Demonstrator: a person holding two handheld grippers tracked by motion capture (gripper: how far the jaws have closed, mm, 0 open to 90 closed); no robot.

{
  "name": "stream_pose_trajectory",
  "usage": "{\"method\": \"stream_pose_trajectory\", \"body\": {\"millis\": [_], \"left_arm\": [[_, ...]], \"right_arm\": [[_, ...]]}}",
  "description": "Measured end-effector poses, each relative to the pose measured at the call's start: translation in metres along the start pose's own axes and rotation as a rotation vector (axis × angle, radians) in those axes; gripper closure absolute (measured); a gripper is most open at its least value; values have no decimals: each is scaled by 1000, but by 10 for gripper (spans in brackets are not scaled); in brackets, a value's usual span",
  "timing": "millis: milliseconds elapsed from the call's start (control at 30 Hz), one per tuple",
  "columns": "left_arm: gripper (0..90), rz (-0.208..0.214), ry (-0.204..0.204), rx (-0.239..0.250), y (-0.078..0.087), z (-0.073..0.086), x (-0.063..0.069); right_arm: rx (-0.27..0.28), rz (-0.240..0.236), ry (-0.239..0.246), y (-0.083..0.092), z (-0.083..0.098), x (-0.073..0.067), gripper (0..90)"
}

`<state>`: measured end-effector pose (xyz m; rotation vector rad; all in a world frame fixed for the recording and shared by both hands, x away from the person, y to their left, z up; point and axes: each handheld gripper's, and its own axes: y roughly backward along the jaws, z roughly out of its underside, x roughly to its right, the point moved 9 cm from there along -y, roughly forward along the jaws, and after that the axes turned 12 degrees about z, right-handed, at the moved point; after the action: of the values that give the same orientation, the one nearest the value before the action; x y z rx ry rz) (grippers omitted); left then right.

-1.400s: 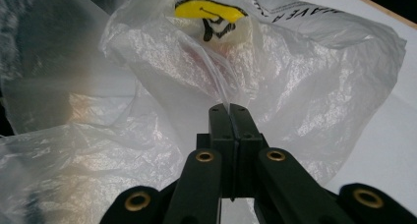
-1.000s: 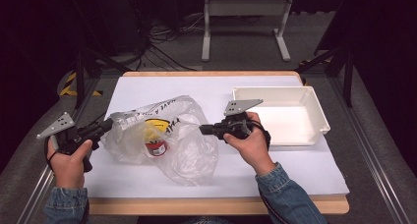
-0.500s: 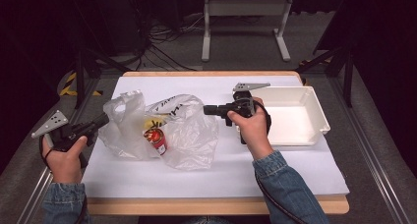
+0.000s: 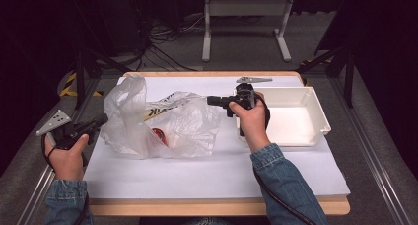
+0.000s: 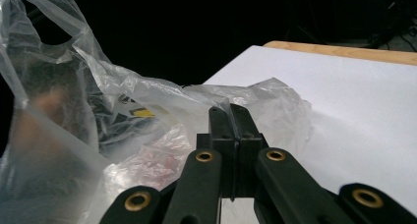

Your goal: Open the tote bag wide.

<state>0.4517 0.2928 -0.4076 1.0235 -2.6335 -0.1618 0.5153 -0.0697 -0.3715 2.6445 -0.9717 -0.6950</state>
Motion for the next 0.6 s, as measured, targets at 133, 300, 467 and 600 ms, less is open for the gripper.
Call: {"method": "stream_pose_trajectory", "body": {"millis": [133,300,467,600], "left_arm": [[900,-21,12,-11,0,5,-8],[900,-29,44,-39,-4,14,-14],[900,-52,63,-73,-9,23,-21],[900,-68,75,-85,-9,28,-26]], "right_arm": [[-28,39,-3,-12,4,7,900],[-61,79,-5,-23,7,14,900],[-91,143,-15,-33,8,25,854],[-94,173,26,-36,10,24,630]]}}
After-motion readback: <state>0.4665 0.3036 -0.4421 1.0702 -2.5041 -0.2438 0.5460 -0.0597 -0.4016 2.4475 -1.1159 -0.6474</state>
